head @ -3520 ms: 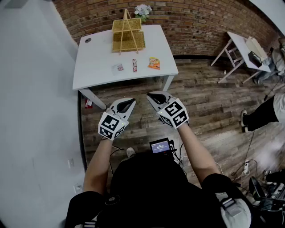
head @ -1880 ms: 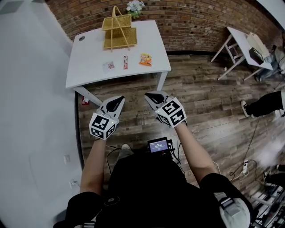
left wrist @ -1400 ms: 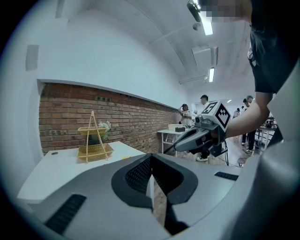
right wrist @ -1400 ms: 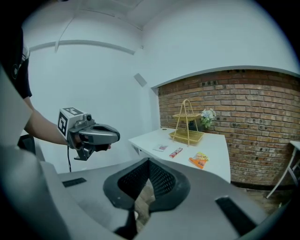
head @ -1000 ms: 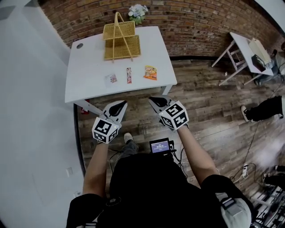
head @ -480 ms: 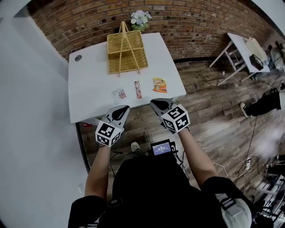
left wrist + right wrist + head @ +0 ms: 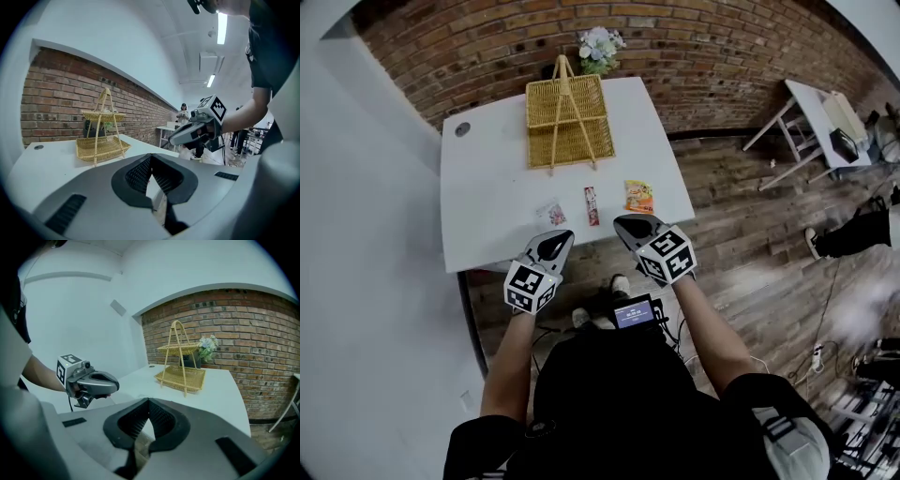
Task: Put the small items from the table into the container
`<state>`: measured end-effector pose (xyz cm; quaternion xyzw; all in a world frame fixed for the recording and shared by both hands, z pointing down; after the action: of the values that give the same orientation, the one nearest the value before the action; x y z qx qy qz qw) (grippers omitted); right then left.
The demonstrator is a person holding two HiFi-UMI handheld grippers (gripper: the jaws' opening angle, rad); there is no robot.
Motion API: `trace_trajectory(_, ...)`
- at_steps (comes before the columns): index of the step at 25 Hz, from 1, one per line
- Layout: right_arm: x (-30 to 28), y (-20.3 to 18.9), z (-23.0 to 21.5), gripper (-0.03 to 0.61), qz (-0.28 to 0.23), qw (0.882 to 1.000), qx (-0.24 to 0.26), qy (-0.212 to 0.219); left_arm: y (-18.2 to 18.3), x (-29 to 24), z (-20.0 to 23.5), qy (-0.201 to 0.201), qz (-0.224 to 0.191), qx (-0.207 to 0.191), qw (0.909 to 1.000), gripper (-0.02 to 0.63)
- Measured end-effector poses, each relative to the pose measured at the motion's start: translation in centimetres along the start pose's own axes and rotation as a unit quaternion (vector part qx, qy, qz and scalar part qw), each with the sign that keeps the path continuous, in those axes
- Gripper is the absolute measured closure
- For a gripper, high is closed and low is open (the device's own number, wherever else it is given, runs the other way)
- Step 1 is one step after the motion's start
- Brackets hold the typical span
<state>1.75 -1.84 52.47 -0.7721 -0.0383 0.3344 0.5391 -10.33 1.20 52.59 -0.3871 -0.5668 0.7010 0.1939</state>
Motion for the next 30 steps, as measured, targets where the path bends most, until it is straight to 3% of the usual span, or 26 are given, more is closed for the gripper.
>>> trace_trajectory(11,-1.4,0.7,-4.9,0.565,0.01,0.998,0.01,0.059,1.3,-5.8,0.8,0.036,0.021,0.018,0.999,0.604)
trace_trajectory(18,-2.7,0.2,-5.3,0.565,0.029,0.994,0.029,0.104,2.2,-7.6,0.9,0.054,0.025,0.025,0.9979,0.604)
trace_trajectory(30,-4.8,2.8,-6.4,0.565,0.014,0.997,0.012,0.072,2.4,-7.8,3.4,0.031,0.023,0.024,0.999,0.604)
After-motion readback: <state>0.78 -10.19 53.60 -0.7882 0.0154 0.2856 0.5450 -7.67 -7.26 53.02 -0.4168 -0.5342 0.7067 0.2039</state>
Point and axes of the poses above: the fingertips, and each gripper's own axes: x backward along the fingers, z to its left, y out of its top, the point moved 2 cm from there along x, backward along the fingers, and after that the axes turned 6 degrees about y, right-handed, at the moved point
